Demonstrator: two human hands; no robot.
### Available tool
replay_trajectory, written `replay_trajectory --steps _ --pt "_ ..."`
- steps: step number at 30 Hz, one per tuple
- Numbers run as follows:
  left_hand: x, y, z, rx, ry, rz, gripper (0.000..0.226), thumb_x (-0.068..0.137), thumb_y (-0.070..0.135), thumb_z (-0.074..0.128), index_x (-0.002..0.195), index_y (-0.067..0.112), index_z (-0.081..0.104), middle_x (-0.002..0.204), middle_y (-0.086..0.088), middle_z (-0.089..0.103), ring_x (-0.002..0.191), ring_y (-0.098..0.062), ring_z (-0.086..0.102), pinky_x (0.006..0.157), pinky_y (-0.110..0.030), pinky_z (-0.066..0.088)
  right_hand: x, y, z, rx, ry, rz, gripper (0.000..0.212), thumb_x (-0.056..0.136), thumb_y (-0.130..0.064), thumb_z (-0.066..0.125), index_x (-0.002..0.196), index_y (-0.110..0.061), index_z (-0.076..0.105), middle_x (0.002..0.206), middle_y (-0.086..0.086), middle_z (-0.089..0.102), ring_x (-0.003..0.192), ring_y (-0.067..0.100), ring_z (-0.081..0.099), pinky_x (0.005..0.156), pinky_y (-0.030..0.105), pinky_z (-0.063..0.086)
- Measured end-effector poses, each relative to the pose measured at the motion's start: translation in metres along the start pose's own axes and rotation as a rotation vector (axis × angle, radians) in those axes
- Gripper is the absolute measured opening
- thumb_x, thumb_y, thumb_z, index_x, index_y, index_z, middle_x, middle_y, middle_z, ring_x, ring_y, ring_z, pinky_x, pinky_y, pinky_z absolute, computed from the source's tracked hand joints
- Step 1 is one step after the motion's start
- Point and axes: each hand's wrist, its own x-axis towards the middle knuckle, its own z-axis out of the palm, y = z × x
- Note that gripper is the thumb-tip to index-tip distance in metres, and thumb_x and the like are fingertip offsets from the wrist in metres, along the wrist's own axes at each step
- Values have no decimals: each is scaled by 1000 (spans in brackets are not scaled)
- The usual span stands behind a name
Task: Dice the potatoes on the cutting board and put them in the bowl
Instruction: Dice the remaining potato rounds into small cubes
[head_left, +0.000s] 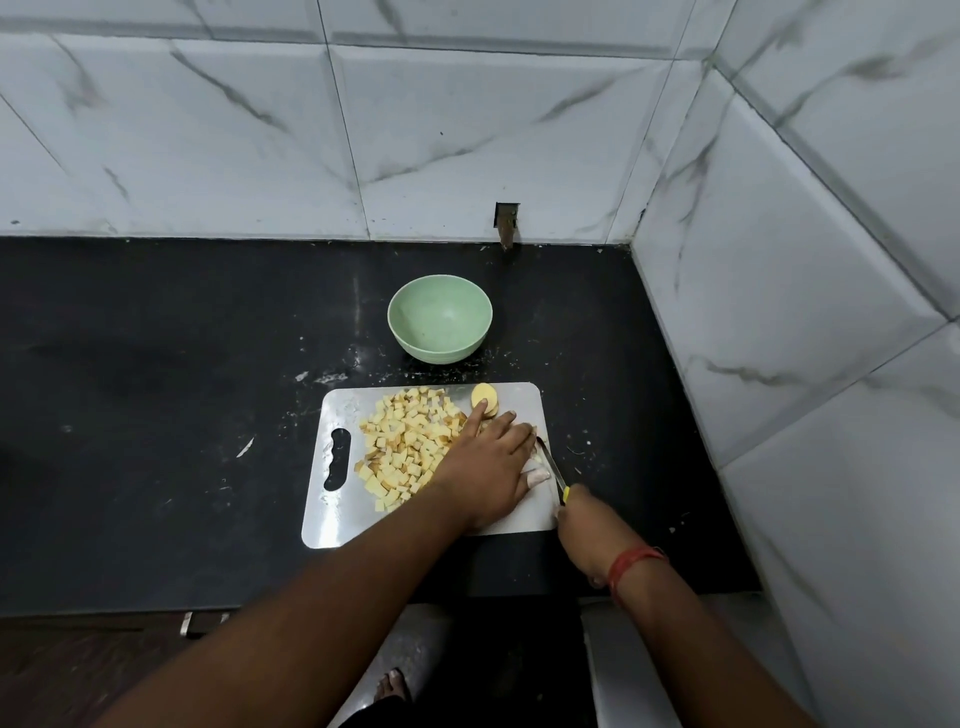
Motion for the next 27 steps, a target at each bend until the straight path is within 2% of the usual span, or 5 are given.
replay_trajectory --steps 5,9,12,22,27 --pt "2 0 -3 -42 2 -31 83 96 56 -2 155 15 39 154 -2 44 151 -26 26 125 -55 -3 -6 1 -4 5 -6 -1 18 101 -19 40 112 -6 48 114 17 63 101 31 63 73 28 43" --pt "-2 1 -1 -168 83 -100 65 105 54 20 152 16 44 151 -1 48 148 -22 31 126 -49 0 -10 6 -6 326 -35 20 18 100 -30 39 97 -13 44 79 11 53 49 24 51 43 27 40" --pt "-12 0 1 -194 159 -118 65 106 53 21 150 14 47 149 -4 51 147 -23 35 127 -47 9 -12 6 -4 383 -51 22 18 99 -32 39 95 -15 43 72 10 49 42 21 45 41 26 37" --pt "-46 1 24 -102 214 38 58 108 50 29 142 12 57 147 -8 54 143 -27 41 125 -48 15 -16 -4 11 86 99 -140 16 102 -22 39 109 -8 45 105 15 63 92 30 64 76 36 51" --pt "-48 1 27 -97 208 30 60 108 51 32 148 10 50 154 -10 46 146 -28 37 124 -51 15 -16 -7 18 -6 116 -181 17 102 -22 39 111 -9 43 108 15 64 94 29 65 79 38 52"
